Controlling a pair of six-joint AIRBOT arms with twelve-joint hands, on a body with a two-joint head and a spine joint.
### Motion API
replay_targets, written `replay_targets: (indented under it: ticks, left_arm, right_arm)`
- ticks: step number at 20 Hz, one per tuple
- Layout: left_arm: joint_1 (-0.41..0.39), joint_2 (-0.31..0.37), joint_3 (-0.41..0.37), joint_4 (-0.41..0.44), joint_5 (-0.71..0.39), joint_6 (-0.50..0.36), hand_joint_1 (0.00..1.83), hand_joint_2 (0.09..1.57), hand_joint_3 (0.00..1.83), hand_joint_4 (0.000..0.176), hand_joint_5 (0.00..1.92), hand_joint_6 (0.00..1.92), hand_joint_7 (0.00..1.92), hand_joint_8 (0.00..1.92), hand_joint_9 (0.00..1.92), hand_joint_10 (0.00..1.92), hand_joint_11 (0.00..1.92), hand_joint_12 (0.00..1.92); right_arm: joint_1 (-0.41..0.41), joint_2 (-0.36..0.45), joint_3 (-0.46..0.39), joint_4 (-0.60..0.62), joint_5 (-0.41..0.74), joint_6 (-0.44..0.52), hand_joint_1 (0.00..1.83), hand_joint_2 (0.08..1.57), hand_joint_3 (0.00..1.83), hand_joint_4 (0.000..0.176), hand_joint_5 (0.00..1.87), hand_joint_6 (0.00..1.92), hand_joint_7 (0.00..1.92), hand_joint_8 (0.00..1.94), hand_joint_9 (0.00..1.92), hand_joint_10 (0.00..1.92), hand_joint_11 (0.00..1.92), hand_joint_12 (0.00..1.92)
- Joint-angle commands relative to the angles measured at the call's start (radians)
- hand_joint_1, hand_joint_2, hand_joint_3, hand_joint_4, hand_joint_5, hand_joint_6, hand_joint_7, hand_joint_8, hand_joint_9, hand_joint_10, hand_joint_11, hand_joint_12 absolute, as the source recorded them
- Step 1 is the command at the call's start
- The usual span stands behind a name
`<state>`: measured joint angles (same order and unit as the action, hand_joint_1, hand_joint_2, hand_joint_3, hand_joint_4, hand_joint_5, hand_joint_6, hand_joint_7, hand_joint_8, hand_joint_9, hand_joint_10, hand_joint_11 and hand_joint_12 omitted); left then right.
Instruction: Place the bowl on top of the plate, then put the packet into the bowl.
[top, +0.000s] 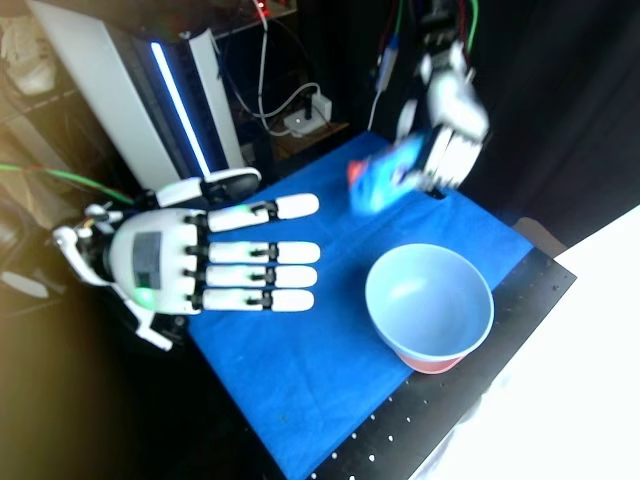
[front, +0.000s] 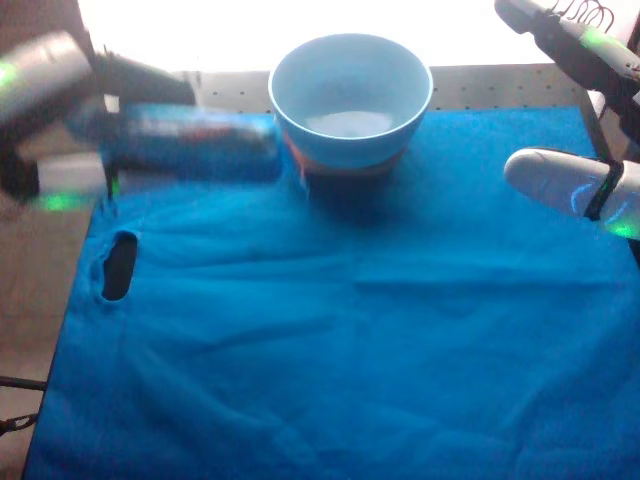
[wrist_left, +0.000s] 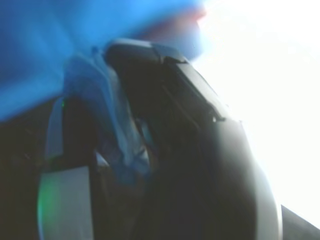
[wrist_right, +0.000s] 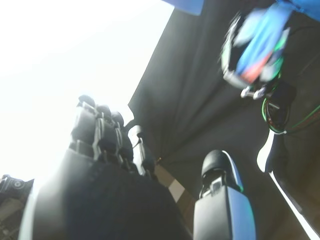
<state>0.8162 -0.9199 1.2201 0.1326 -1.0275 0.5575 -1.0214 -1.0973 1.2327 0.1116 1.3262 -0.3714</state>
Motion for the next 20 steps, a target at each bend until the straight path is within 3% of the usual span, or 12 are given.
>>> replay_targets:
  ticks: [1,2,3,5,9,10,11,13,17,18,19,20]
  left_arm:
    - [-0.023,-0.002,-0.003,-0.006,-0.161,-0.005,1.26,1.14,0.00,0.000,0.94,0.90,0.92,1.25,0.93,1.18,0.87,1.45]
    - [-0.061,-0.002,0.002,0.007,-0.165,0.007,1.35,1.13,0.00,0.000,0.90,0.98,0.89,1.15,0.94,1.22,0.80,1.47]
    - [-0.099,-0.003,0.006,0.014,-0.155,0.031,1.27,1.11,0.00,0.000,0.98,0.83,0.96,1.18,0.92,1.24,0.81,1.63]
    - [-0.187,-0.028,0.028,0.017,-0.079,0.094,1.36,1.12,0.00,0.000,0.87,1.08,0.98,0.96,0.96,1.26,0.80,1.67]
    - [-0.384,-0.165,0.154,0.097,0.164,0.100,1.36,1.12,0.00,0.000,0.86,1.09,0.98,0.95,0.96,1.26,0.80,1.67]
    - [-0.394,-0.190,0.174,0.095,0.196,0.100,1.29,1.11,0.00,0.000,1.01,0.74,0.97,1.22,1.02,1.38,0.95,1.70]
    - [-0.404,-0.231,0.209,0.082,0.230,0.100,1.36,1.10,0.00,0.000,0.90,1.05,1.01,0.90,1.01,1.16,0.91,1.32]
    - [-0.410,-0.283,0.254,0.062,0.264,0.100,1.39,1.07,0.00,0.000,0.92,0.97,1.11,0.69,1.14,0.97,1.02,1.13]
    - [-0.426,-0.374,0.341,0.053,0.372,0.100,1.37,1.11,0.00,0.000,0.87,1.03,0.99,0.95,1.00,1.13,0.82,1.15]
    - [-0.427,-0.396,0.367,0.053,0.406,0.100,1.25,1.15,0.00,0.000,0.89,0.97,0.92,1.21,0.92,1.08,0.83,1.41]
    - [-0.427,-0.409,0.381,0.053,0.425,0.100,1.11,1.16,0.01,0.000,0.86,1.13,0.76,0.77,0.84,0.97,0.73,1.46]
    - [-0.427,-0.429,0.402,0.052,0.453,0.100,1.09,1.17,0.00,0.000,0.87,1.14,0.81,0.50,0.84,0.90,0.71,1.46]
  right_arm:
    - [0.001,0.003,-0.004,0.012,0.129,0.006,0.35,1.12,0.01,0.145,0.00,0.00,0.00,0.00,0.00,0.00,0.00,0.00]
    - [-0.002,0.002,-0.004,0.015,0.131,0.006,0.34,1.13,0.01,0.143,0.00,0.00,0.00,0.00,0.00,0.00,0.00,0.00]
    - [-0.003,0.000,-0.003,0.018,0.132,0.006,0.36,1.12,0.00,0.154,0.00,0.00,0.00,0.00,0.00,0.00,0.00,0.00]
    - [-0.003,-0.002,-0.003,0.023,0.133,0.006,0.38,1.12,0.00,0.164,0.00,0.00,0.00,0.00,0.00,0.00,0.00,0.00]
    - [-0.003,-0.002,-0.003,0.028,0.134,0.006,0.35,1.12,0.00,0.163,0.00,0.00,0.00,0.00,0.00,0.00,0.00,0.00]
    - [-0.003,-0.002,-0.002,0.029,0.134,0.006,0.35,1.13,0.00,0.154,0.00,0.00,0.00,0.00,0.00,0.00,0.00,0.00]
    - [-0.003,-0.003,0.000,0.029,0.134,0.006,0.36,1.14,0.01,0.149,0.00,0.00,0.00,0.00,0.00,0.00,0.00,0.00]
    - [-0.003,-0.003,0.001,0.029,0.134,0.006,0.33,1.15,0.01,0.153,0.00,0.00,0.00,0.00,0.00,0.00,0.00,0.00]
    - [-0.003,-0.007,0.001,0.029,0.134,0.006,0.34,1.18,0.01,0.144,0.00,0.00,0.00,0.00,0.00,0.00,0.00,0.00]
    - [-0.003,-0.009,0.001,0.029,0.134,0.006,0.34,1.19,0.01,0.143,0.00,0.00,0.00,0.00,0.00,0.00,0.00,0.00]
    - [-0.003,-0.010,0.001,0.029,0.134,0.006,0.35,1.19,0.01,0.142,0.00,0.00,0.00,0.00,0.00,0.00,0.00,0.00]
    - [-0.003,-0.011,0.001,0.029,0.134,0.006,0.35,1.19,0.01,0.141,0.00,0.00,0.00,0.00,0.00,0.00,0.00,0.00]
